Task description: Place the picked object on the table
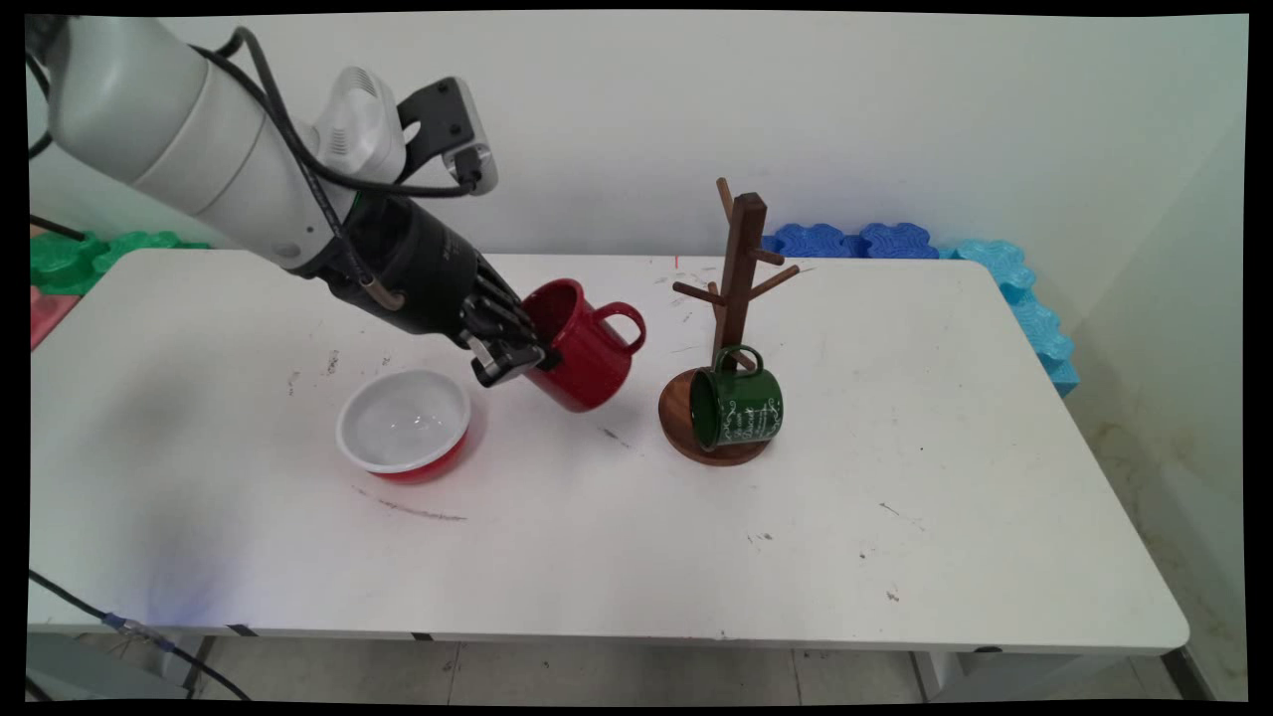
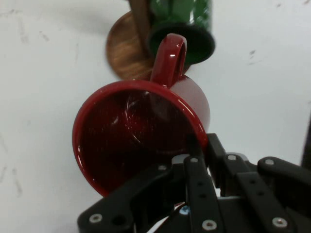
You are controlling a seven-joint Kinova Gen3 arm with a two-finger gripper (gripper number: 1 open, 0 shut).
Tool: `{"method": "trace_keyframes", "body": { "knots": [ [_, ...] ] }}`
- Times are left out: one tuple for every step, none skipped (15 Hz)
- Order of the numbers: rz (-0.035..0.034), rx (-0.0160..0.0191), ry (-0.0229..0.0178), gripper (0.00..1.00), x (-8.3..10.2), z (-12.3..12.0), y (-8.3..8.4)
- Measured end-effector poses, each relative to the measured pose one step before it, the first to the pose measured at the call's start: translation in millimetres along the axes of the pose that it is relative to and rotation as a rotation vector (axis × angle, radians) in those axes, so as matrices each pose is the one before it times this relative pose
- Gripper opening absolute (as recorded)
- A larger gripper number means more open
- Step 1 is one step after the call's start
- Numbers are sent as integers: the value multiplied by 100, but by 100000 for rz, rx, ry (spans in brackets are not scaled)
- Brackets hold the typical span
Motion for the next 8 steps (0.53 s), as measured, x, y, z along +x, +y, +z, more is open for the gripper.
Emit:
{"method": "trace_keyframes", "body": {
  "knots": [
    [1111,1050,-806,0,-130,178,-287],
    [1267,1218,-903,0,-155,222,-321],
    [1236,1132,-862,0,-134,239,-307],
    [962,952,-693,0,-108,205,-251],
    [620,623,-462,0,-70,155,-168],
    [838,922,-688,0,-103,231,-243],
    [1002,1038,-750,0,-96,290,-279],
    [886,1005,-765,0,-106,299,-256]
  ]
}}
